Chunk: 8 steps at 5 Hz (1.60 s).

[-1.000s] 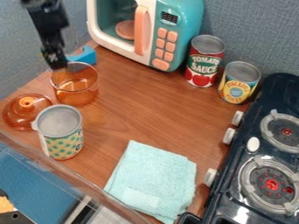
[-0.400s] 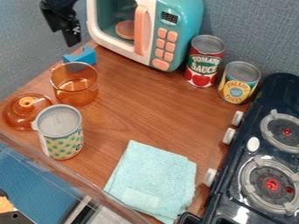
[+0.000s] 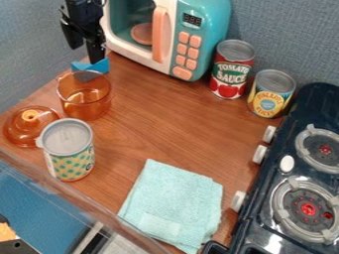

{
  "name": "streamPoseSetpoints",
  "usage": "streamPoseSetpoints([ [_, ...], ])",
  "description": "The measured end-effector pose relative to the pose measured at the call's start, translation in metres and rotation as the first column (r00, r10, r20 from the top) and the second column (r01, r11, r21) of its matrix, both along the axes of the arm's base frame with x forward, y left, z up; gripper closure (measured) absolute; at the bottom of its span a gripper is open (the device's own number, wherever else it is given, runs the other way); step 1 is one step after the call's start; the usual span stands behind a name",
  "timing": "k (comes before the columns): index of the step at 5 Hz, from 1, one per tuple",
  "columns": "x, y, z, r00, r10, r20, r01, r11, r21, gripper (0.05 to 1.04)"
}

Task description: Move the blue object to middle of the table

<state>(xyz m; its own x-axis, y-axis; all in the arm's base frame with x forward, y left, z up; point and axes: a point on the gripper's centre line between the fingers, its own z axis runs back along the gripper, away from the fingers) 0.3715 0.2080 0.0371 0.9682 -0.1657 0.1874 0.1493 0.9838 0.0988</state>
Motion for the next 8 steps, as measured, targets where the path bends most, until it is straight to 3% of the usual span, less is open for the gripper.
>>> streamPoseSetpoints([
  [2, -0.001, 0.01, -0.009, 0.996, 0.059, 0.064, -0.06, 0.998, 0.01, 0.082],
  [4, -0.009, 0.02, -0.013, 0.989, 0.126, 0.073, -0.126, 0.992, 0.004, 0.082],
  [8, -0.012, 0.023, -0.037, 0.992, 0.129, 0.012, -0.128, 0.992, -0.013, 0.082],
])
